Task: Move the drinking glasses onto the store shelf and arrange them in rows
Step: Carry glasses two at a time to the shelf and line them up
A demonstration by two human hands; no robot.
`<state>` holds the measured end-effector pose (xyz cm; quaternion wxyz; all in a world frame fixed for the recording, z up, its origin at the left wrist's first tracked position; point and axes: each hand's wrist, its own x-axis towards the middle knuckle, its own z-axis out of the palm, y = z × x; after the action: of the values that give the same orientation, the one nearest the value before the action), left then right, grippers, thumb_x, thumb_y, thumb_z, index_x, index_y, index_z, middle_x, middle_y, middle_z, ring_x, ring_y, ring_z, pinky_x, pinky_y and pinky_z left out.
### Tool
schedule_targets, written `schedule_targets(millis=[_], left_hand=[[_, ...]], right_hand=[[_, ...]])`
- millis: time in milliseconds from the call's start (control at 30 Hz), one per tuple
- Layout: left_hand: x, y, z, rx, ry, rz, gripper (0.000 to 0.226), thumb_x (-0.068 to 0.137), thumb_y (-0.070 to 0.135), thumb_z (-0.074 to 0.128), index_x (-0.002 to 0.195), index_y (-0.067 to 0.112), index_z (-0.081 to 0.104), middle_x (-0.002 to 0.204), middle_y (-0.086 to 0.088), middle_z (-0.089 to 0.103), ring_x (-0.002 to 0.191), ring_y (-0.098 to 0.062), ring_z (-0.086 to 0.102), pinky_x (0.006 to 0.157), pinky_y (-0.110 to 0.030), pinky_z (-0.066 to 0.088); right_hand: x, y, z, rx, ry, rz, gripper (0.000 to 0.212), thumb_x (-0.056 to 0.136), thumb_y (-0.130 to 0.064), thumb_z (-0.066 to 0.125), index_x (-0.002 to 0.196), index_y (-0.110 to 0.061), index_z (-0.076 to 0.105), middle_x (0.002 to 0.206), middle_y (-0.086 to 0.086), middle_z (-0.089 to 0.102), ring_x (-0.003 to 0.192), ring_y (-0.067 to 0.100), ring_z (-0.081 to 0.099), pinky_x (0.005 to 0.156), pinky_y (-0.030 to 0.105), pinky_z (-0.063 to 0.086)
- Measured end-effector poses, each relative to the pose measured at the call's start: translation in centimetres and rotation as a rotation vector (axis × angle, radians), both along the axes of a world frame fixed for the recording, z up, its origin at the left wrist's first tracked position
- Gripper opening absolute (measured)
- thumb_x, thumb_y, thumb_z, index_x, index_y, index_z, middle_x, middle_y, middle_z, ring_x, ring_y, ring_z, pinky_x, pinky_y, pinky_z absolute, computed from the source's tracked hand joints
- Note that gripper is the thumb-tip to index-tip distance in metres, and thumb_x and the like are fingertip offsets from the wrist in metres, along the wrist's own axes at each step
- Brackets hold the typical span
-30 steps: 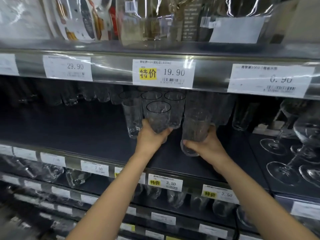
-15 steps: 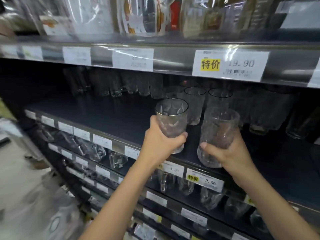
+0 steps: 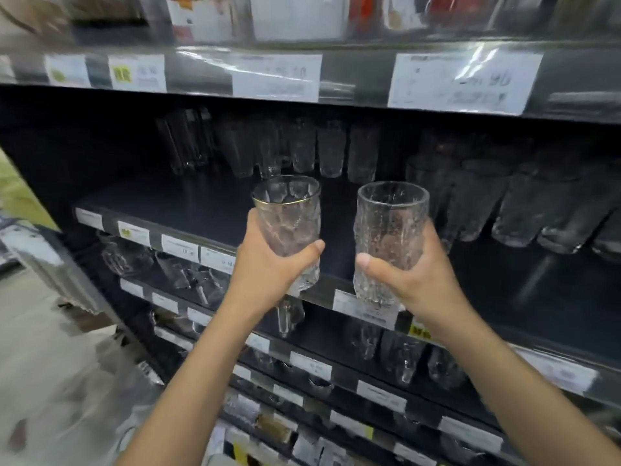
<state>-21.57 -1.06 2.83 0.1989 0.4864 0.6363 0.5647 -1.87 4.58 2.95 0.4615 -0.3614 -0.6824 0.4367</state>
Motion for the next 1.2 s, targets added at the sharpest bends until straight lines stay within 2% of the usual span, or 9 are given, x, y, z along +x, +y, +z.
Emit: schedule_targets(millis=[100, 167, 300, 400, 567, 767, 967, 1133, 1200], left_hand=[[-3.9, 0.9, 0.1, -0.008, 0.021, -0.043, 0.055, 0.070, 0.038, 0.086, 0.105, 0.046, 0.044, 0.105, 0.021, 0.064, 0.096, 0.007, 0.062, 0.082, -0.020, 0.047], [-6.7, 1.6, 0.3, -0.018, 0.037, -0.075, 0.054, 0.070, 0.038, 0.086, 0.104, 0.045, 0.045, 0.101, 0.020, 0.064, 0.093, 0.007, 0.061, 0.079, -0.020, 0.048], [-11.1, 3.5, 0.5, -0.054, 0.051, -0.167, 0.056, 0.072, 0.036, 0.085, 0.110, 0.043, 0.044, 0.100, 0.024, 0.062, 0.086, 0.019, 0.058, 0.069, -0.006, 0.041], [-13.6, 5.4, 0.3, -0.060, 0.049, -0.215, 0.059, 0.072, 0.038, 0.085, 0.116, 0.037, 0.046, 0.104, 0.021, 0.064, 0.089, 0.015, 0.060, 0.071, -0.009, 0.040], [-16.0, 8.5, -0.7, -0.067, 0.025, -0.279, 0.062, 0.072, 0.038, 0.085, 0.119, 0.033, 0.045, 0.106, 0.018, 0.063, 0.097, 0.006, 0.061, 0.076, -0.016, 0.045], [-17.9, 13.0, -2.5, -0.087, 0.034, -0.359, 0.071, 0.066, 0.043, 0.085, 0.124, 0.026, 0.049, 0.111, 0.012, 0.068, 0.103, -0.002, 0.065, 0.093, -0.033, 0.054], [-19.1, 16.4, -3.1, -0.107, 0.033, -0.393, 0.079, 0.059, 0.044, 0.086, 0.126, 0.022, 0.051, 0.113, 0.010, 0.068, 0.105, -0.001, 0.065, 0.096, -0.034, 0.054], [-19.6, 18.4, -3.3, -0.096, 0.038, -0.465, 0.076, 0.065, 0.032, 0.088, 0.129, 0.018, 0.049, 0.114, 0.008, 0.067, 0.107, -0.003, 0.064, 0.099, -0.034, 0.052], [-19.8, 19.3, -3.3, -0.101, 0.065, -0.525, 0.078, 0.064, 0.034, 0.087, 0.130, 0.017, 0.049, 0.116, 0.004, 0.067, 0.109, -0.006, 0.064, 0.101, -0.037, 0.051]], right_hand=[[-3.7, 0.0, -0.1, -0.009, 0.011, -0.047, 0.063, 0.074, -0.021, 0.084, 0.121, -0.037, 0.046, 0.113, -0.015, 0.065, 0.098, -0.009, 0.063, 0.076, 0.005, 0.047], [-6.5, 0.1, -0.2, -0.001, 0.011, -0.107, 0.066, 0.074, -0.018, 0.084, 0.124, -0.032, 0.045, 0.112, -0.016, 0.063, 0.095, -0.012, 0.062, 0.074, 0.003, 0.046], [-10.8, 0.7, -0.4, -0.006, 0.005, -0.207, 0.068, 0.072, -0.021, 0.086, 0.124, -0.034, 0.045, 0.108, -0.021, 0.062, 0.095, -0.013, 0.061, 0.076, 0.007, 0.048], [-12.9, 1.4, -0.7, -0.032, 0.013, -0.273, 0.063, 0.073, -0.019, 0.086, 0.115, -0.040, 0.045, 0.106, -0.020, 0.062, 0.091, -0.014, 0.061, 0.072, 0.005, 0.048], [-14.8, 3.0, -0.9, -0.068, -0.006, -0.352, 0.065, 0.073, -0.019, 0.086, 0.122, -0.032, 0.046, 0.106, -0.017, 0.064, 0.088, -0.014, 0.062, 0.068, 0.003, 0.047], [-16.2, 6.5, -1.5, -0.103, -0.009, -0.374, 0.064, 0.070, -0.024, 0.087, 0.118, -0.035, 0.047, 0.105, -0.017, 0.065, 0.088, -0.014, 0.063, 0.066, 0.005, 0.049], [-17.3, 9.4, -2.1, -0.100, 0.006, -0.379, 0.063, 0.069, -0.019, 0.088, 0.115, -0.033, 0.047, 0.106, -0.013, 0.066, 0.091, -0.008, 0.065, 0.077, 0.014, 0.049], [-17.5, 11.1, -2.0, -0.099, -0.006, -0.385, 0.064, 0.068, -0.018, 0.088, 0.111, -0.037, 0.045, 0.110, -0.011, 0.065, 0.095, -0.006, 0.065, 0.081, 0.018, 0.050], [-17.5, 11.6, -2.0, -0.104, -0.012, -0.390, 0.066, 0.068, -0.020, 0.088, 0.115, -0.037, 0.046, 0.112, -0.011, 0.065, 0.099, -0.004, 0.064, 0.086, 0.021, 0.051]])
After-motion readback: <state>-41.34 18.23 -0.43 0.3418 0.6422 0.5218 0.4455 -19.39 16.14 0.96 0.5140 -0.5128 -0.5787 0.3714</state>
